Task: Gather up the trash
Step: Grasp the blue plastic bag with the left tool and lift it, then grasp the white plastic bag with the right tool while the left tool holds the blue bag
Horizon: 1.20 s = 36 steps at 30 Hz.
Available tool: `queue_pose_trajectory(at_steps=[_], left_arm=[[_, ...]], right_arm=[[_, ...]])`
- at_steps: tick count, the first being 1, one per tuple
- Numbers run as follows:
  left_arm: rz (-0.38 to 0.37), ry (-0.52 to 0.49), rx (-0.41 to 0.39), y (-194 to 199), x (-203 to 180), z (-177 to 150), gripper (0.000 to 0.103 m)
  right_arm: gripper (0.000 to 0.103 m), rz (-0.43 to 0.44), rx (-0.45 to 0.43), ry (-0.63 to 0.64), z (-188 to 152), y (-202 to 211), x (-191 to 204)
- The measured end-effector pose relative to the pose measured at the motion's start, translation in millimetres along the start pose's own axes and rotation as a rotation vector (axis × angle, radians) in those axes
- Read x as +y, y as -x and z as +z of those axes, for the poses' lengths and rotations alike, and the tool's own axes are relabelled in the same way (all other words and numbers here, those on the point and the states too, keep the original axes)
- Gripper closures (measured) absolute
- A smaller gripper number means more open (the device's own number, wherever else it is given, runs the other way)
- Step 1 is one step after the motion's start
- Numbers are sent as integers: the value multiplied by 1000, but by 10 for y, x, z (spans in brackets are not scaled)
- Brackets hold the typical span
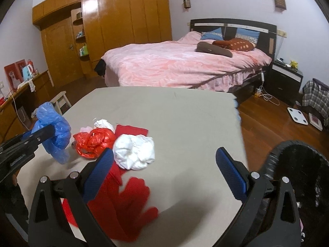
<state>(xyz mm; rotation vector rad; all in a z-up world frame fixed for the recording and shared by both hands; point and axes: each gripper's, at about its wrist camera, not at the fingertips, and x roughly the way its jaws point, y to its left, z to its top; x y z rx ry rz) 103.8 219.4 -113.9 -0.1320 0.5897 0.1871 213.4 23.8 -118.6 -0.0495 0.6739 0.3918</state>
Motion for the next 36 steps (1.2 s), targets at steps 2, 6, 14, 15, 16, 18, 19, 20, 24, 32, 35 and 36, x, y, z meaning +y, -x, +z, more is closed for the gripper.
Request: queue_pose_trajectory(at_steps=[2, 6, 14, 15, 16, 18, 19, 20, 24, 32, 35, 36], left_arm=[[17, -2, 2, -44, 48, -5, 66], [46, -1, 2, -93, 129, -33, 66], [65, 18, 9, -148, 243, -46, 66], [65, 19, 12, -161, 249, -47, 66], [65, 19, 14, -162, 232, -53, 66], [64, 20, 14, -172, 213, -52, 66], [63, 19, 13, -171, 216, -52, 66], [62, 18, 13, -177, 214, -52, 66], [56, 18, 14, -188, 217, -66, 66], [40, 7, -1, -115, 142, -46, 66], [29, 2, -9, -52, 67, -32, 66], [28, -1, -11, -36, 50, -18, 66]], right_arm=[[6, 9, 11, 3, 22, -99, 54], [6, 26, 42, 24, 32, -307, 180], [7, 63, 127, 37, 13, -659, 242], [8, 70, 135, 36, 14, -687, 245], [13, 75, 142, 36, 7, -705, 247], [26, 110, 172, 31, -1, -773, 254], [29, 122, 179, 28, -10, -779, 253], [36, 135, 183, 28, -5, -788, 261], [56, 170, 181, 49, 15, -746, 320], [76, 174, 143, 50, 89, -535, 286], [81, 175, 117, 35, 133, -397, 233], [82, 171, 111, 34, 145, -355, 222]])
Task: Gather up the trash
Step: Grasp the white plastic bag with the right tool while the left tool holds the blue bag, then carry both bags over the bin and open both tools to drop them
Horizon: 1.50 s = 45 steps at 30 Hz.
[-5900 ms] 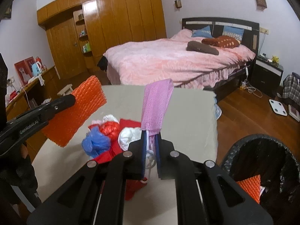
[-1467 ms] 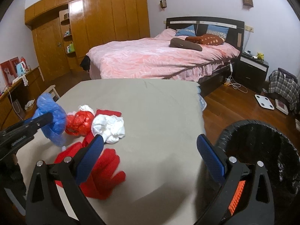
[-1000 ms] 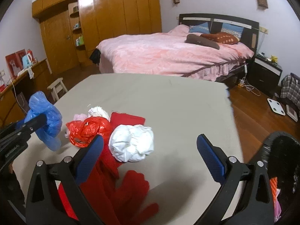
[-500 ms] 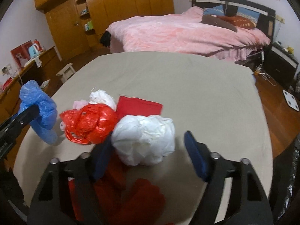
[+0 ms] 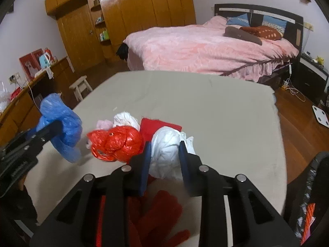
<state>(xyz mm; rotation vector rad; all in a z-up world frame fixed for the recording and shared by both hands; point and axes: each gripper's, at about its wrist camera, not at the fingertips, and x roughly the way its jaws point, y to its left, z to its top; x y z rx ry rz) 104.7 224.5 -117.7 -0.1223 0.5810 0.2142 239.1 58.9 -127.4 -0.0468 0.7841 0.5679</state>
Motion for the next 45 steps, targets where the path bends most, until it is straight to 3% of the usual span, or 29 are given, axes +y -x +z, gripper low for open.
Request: queue_pose_trajectory(at_steps=[23, 45], left_arm=[[-137, -65, -62, 478, -714, 265, 66], [-403, -200, -77, 847, -2046, 263, 66]], right_arm=[[84, -56, -159, -57, 49, 1135, -266], [83, -259, -255, -154, -391, 2261, -1095]])
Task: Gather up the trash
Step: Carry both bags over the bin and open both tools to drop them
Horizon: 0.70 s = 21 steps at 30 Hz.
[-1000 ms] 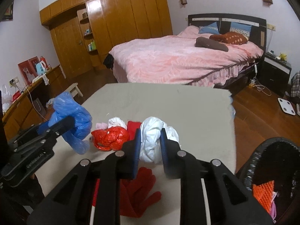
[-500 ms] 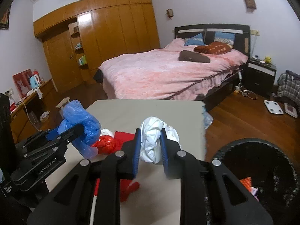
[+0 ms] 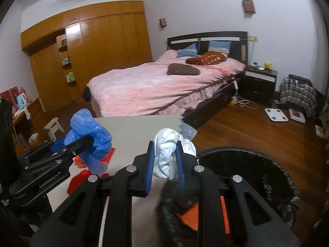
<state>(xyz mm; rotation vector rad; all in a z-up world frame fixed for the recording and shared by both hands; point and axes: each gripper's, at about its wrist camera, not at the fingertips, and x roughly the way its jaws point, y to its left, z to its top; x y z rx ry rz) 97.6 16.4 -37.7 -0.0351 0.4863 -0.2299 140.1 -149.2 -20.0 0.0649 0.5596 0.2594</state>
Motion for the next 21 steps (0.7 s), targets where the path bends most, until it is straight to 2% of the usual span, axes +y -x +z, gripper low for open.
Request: queue_pose_trajectory(at_steps=[14, 21], left_arm=[[-174, -63, 39, -411, -829, -1, 66], [-234, -84, 75, -634, -1174, -55, 66]], right_arm=[[83, -141, -7, -65, -211, 313, -786], [83, -196, 6, -106, -369, 376, -1101]])
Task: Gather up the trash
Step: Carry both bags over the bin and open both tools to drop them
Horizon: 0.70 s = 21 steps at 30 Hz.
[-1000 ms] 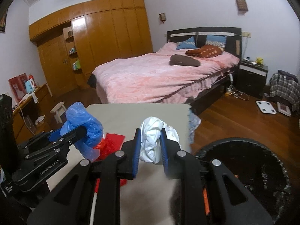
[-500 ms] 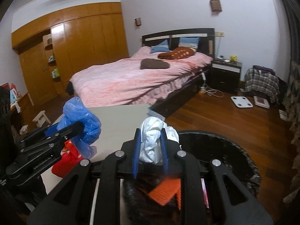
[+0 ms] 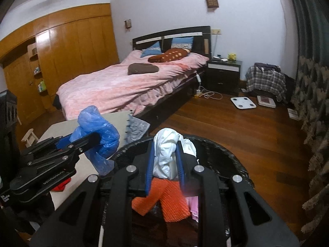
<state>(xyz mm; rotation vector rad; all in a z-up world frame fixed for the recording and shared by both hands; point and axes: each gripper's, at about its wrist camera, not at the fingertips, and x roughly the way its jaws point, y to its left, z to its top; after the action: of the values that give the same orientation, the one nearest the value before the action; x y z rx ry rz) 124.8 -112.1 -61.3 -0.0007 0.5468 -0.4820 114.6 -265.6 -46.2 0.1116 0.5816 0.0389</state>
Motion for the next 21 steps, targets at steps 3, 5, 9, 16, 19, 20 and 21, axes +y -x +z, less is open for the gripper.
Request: queue_pose_trajectory(at_steps=[3, 5, 9, 16, 19, 20, 21], left_arm=[[-19, -1, 15, -107, -79, -22, 66], [-25, -2, 20, -167, -119, -20, 66], [-36, -1, 36, -286, -163, -18, 66], [-78, 21, 75, -398, -114, -35, 39], [-61, 27, 70, -348, -45, -51, 31], [-55, 35, 66, -317, -4, -54, 29], [-52, 40, 62, -284, 30, -56, 26]], right_arm=[[83, -14, 8, -15, -43, -7, -108], [83, -22, 13, -19, -67, -19, -157], [83, -34, 21, -30, -105, -55, -234], [58, -65, 13, -51, -136, -43, -319], [42, -81, -2, -51, -143, -8, -326], [34, -85, -8, -52, -148, 7, -325], [29, -90, -15, -53, -153, 25, -320]])
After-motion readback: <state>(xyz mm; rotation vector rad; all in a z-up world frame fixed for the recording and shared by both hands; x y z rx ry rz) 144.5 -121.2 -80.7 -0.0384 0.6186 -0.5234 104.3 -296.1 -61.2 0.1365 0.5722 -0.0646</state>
